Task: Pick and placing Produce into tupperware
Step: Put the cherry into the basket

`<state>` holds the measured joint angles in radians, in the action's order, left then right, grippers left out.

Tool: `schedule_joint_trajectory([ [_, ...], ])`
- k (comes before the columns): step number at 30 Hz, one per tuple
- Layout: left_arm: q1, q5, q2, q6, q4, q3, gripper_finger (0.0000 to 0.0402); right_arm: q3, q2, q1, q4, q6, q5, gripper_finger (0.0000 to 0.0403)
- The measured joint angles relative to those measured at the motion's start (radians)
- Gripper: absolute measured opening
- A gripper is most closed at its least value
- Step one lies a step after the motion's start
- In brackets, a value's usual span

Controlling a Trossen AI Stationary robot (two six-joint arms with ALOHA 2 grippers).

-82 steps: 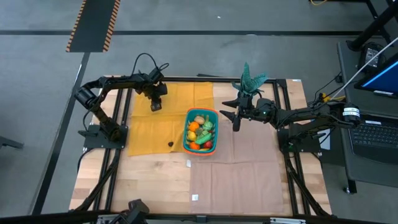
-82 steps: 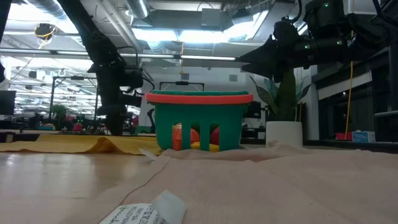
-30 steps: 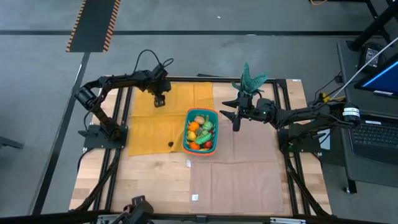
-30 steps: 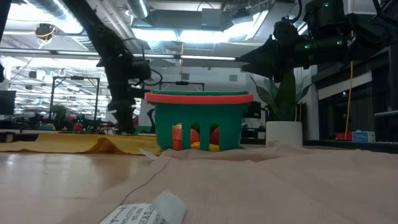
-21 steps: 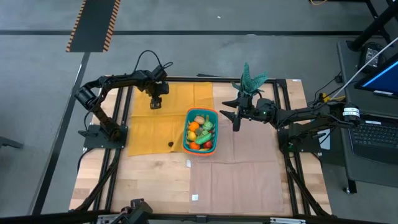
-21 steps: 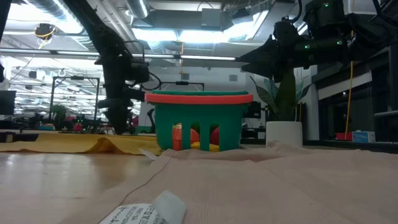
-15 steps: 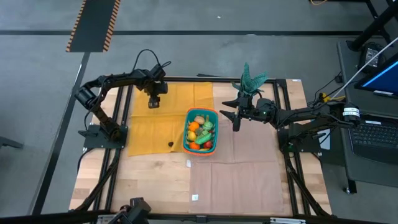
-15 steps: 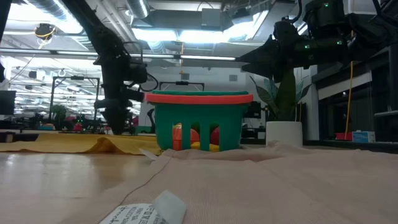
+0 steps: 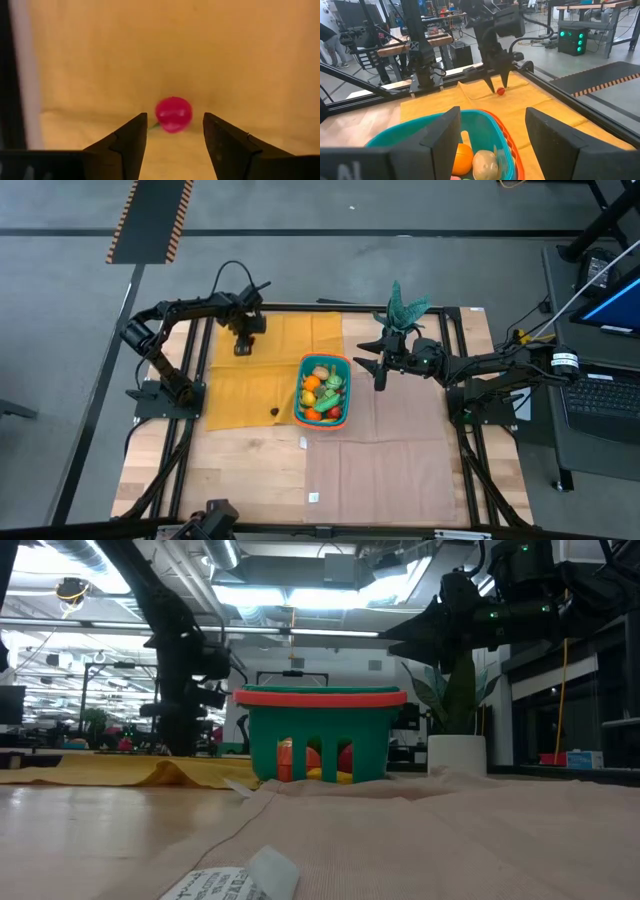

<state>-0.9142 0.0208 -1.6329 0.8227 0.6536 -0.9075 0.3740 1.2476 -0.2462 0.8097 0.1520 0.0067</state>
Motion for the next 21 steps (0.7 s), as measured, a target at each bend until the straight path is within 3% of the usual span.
schedule_joint_trajectory([
  [21,0.001,0.005,0.000,0.000,-0.046,0.019,0.0164,0.000,0.000,0.000,0.000,-0.004,0.000,0.0225],
])
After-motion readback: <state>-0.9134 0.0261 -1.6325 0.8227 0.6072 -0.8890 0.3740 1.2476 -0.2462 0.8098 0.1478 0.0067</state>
